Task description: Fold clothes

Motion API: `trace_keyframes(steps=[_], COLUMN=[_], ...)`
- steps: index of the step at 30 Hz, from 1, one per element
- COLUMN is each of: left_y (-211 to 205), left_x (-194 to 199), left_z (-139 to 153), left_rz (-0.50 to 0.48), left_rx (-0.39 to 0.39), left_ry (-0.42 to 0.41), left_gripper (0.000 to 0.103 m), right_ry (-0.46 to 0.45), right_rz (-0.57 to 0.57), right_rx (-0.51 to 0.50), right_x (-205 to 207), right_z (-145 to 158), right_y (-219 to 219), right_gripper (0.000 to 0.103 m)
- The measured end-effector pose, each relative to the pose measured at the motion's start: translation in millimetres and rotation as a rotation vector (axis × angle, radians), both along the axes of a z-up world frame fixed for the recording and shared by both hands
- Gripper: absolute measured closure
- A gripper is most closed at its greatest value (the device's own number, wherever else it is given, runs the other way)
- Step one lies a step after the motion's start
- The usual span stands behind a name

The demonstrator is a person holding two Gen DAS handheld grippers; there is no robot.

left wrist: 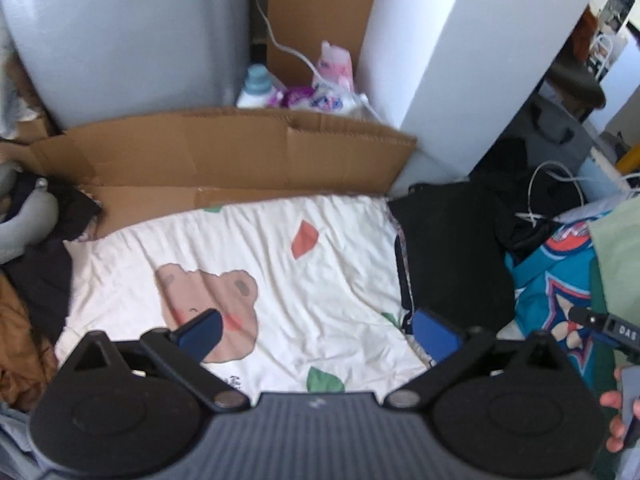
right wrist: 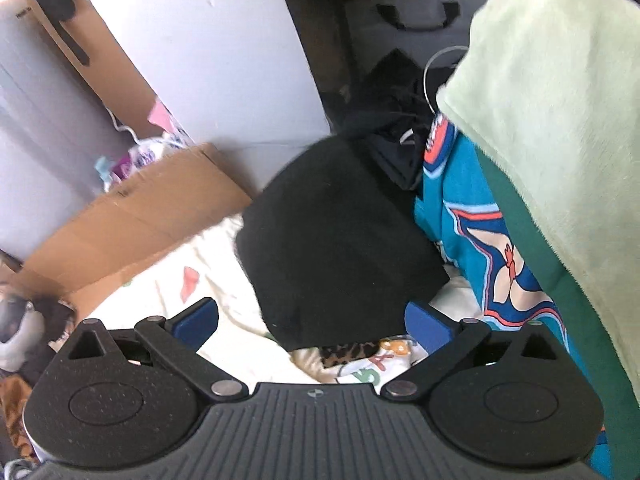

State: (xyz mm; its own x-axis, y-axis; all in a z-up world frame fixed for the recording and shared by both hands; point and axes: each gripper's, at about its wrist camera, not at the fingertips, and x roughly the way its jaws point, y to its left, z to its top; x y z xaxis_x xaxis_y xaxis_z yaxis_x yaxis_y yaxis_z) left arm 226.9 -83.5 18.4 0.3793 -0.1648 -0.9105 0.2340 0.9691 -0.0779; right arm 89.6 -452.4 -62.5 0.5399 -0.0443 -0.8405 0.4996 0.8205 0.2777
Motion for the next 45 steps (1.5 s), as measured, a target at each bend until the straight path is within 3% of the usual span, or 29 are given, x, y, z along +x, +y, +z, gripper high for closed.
trace_keyframes(steps=[10, 14, 23, 29, 38, 45], left_y=[85, 113, 147, 161, 173, 175], left_x=[-42, -59, -99, -128, -183, -207], left_z=[71, 82, 94, 97, 87, 67], left_rz=[0.169, 0.240, 0.267, 0.271, 0.253, 0.316], left_rx=[-0.022, -0.036, -0.057, -0.089, -0.034, -0.039], left_ry=[-0.035, -0.040, -0.115, -0.147, -0.196, -0.189], left_gripper=[0.000, 0.000, 0.000, 0.000, 0.000, 0.000], right_ry=[-0.011, -0.018, -0.027, -0.026, -0.025, -0.032], right_rz=[-0.006, 0.025, 0.113, 0.153, 0.274, 0.370], right_rx=[0.095, 0.039, -0.058, -0.107, -0.130, -0.136], right_x=[-16, -17, -27, -43, -59, -63], right_z=[45, 74, 131, 154, 163, 155], right_y=[12, 28, 79, 118, 184, 224], right_gripper=[0.001, 0.001, 0.001, 0.001, 0.001, 0.001])
